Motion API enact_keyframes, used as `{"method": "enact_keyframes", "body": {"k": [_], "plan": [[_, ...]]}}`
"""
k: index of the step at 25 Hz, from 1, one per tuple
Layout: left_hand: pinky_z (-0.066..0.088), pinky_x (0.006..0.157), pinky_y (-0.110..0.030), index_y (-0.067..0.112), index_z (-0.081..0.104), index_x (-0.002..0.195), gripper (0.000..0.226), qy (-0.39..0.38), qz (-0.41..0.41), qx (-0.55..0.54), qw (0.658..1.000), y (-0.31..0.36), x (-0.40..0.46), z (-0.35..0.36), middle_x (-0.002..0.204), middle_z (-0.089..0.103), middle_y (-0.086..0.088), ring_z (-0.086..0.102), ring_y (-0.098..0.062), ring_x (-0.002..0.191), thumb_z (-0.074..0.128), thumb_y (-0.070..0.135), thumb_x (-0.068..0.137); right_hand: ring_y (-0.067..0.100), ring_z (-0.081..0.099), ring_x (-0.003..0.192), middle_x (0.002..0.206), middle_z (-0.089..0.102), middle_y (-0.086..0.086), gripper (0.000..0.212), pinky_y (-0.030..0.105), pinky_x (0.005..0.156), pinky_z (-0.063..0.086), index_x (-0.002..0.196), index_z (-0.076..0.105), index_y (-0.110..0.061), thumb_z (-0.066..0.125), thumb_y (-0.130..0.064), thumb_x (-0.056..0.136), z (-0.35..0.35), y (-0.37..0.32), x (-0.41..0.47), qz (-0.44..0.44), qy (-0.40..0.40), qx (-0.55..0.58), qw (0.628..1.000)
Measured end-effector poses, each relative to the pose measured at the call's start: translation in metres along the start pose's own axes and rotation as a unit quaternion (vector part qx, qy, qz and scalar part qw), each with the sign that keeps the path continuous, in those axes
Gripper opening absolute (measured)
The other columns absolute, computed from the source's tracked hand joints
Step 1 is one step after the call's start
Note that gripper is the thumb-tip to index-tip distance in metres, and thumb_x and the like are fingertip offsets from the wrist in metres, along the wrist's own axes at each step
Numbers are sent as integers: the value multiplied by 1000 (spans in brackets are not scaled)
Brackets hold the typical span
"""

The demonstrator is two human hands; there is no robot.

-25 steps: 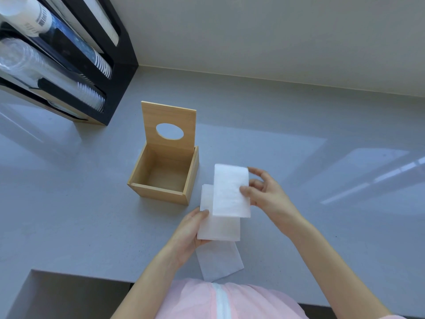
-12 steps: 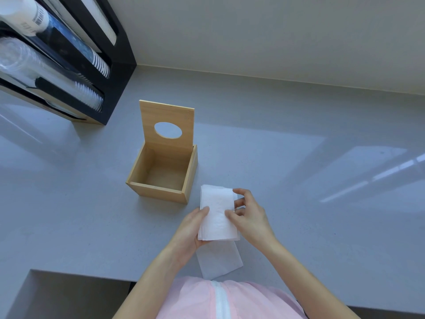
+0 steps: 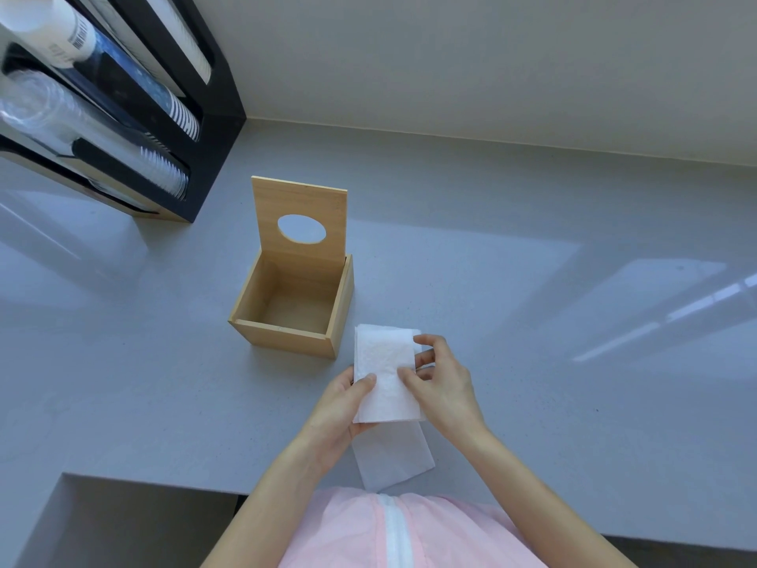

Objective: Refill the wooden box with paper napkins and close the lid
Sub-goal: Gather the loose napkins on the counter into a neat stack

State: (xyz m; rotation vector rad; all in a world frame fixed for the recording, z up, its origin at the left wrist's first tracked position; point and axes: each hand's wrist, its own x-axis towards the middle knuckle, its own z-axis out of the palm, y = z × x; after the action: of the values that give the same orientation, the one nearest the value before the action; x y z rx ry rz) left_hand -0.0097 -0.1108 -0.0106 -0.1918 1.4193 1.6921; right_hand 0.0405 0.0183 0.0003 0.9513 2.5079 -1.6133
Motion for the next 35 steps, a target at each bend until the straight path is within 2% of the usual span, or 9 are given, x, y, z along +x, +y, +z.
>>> {"method": "enact_keyframes", "body": {"k": [5,8,12,17,22,26,29,32,35], "plan": [[53,63,-24,18,59,100,22,31,3,7,999,-4,-10,-6,91,68,2,63,-11,80,40,10,95,18,61,83,87,61,-3,22,36,79,50,109,58,-15,52,-18,89,-11,8,-1,-15,55,-35,998],[51,66,-26,20,61,96,22,43,7,12,999,-8,-17,-15,86,71,6,65,-9,78,41,10,95,15,59,88,94,61,-3,21,33,82,48,107,59,-17,53,-17,87,-14,22,-6,-12,14,-121,992],[55,57,-19,20,62,93,23,46,6,8,999,-15,-24,-24,76,75,11,69,-3,70,41,10,94,16,54,105,110,56,-2,33,32,82,46,117,53,-22,57,-28,84,-5,33,-16,-15,-57,-219,974],[51,70,-27,21,62,96,23,51,8,4,999,-18,-27,-26,81,75,11,68,-6,78,41,11,94,20,45,112,115,48,2,45,31,76,41,124,46,-27,58,-33,81,5,30,-13,-47,-78,-299,950],[52,66,-24,21,62,95,22,55,7,1,998,-19,-30,-30,80,75,12,69,-4,76,42,12,94,18,45,107,110,50,1,21,25,71,34,99,61,-16,57,-31,85,9,32,-10,-27,-71,-271,960],[52,69,-25,21,63,96,22,56,3,4,998,-20,-30,-31,83,74,10,68,-7,79,43,12,94,23,52,90,90,55,2,2,23,63,32,83,54,-16,55,-16,82,2,31,-9,-13,-42,-179,983],[52,70,-26,22,63,93,22,52,-3,22,998,-21,-30,-30,84,74,11,67,-7,80,44,12,94,20,52,82,88,59,2,5,27,55,28,85,51,-16,55,-13,84,-22,30,-9,43,22,-50,998],[52,71,-26,22,62,95,22,44,-11,36,998,-19,-28,-26,92,71,6,66,-10,83,43,11,94,21,57,76,92,66,7,4,25,57,39,92,54,-17,53,-17,89,-49,26,-14,70,79,57,993],[51,74,-28,20,60,102,22,25,-17,32,999,-16,-28,-19,99,68,2,64,-14,88,41,10,94,15,60,65,82,67,-1,7,25,55,44,87,57,-21,53,-18,91,-62,9,-22,75,54,170,981]]}}
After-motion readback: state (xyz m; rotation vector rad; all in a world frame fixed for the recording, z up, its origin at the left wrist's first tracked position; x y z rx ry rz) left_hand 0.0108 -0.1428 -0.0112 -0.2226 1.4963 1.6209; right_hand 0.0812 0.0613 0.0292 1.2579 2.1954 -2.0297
